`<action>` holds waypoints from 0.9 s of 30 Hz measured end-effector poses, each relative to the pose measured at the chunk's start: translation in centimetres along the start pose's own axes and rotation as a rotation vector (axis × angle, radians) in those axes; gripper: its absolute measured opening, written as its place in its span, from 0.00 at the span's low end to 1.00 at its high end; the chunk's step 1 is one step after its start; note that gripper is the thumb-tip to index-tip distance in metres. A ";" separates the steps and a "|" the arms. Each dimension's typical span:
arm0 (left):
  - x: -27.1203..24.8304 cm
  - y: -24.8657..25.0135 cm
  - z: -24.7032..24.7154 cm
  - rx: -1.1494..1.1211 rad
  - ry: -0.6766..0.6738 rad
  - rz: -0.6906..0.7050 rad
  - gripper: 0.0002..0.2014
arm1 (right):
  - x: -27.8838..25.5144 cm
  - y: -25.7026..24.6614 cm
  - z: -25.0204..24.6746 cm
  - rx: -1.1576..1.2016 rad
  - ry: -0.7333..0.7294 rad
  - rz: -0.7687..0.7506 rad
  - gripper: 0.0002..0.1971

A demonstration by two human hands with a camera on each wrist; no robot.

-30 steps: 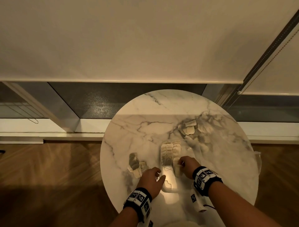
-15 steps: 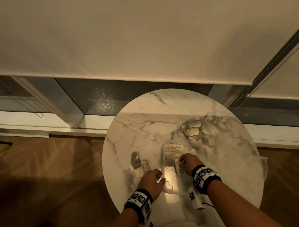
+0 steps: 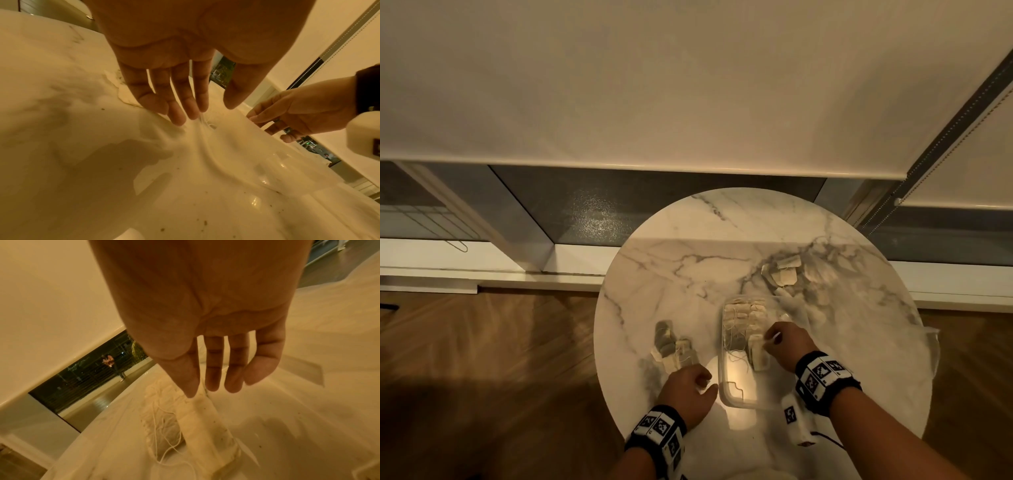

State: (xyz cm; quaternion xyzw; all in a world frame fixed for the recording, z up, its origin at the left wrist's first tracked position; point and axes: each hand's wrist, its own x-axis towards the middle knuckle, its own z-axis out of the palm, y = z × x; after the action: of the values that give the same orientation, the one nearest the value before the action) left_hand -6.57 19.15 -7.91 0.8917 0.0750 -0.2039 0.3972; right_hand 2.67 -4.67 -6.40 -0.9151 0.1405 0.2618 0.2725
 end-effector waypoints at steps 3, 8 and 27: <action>0.1 -1.1 -0.4 0.031 0.050 -0.033 0.07 | -0.6 0.2 0.0 0.046 0.032 0.014 0.03; 0.2 -2.4 -1.0 0.220 0.126 0.095 0.14 | -1.4 0.5 0.4 0.064 0.032 0.050 0.01; 0.9 -2.4 -1.0 0.549 0.001 0.172 0.22 | 0.1 0.5 2.0 0.027 -0.156 0.312 0.20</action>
State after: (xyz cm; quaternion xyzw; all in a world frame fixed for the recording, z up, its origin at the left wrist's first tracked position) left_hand -6.14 21.46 -9.29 0.9691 -0.0586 -0.1816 0.1566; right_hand 1.73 -3.92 -8.12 -0.8554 0.2625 0.3694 0.2509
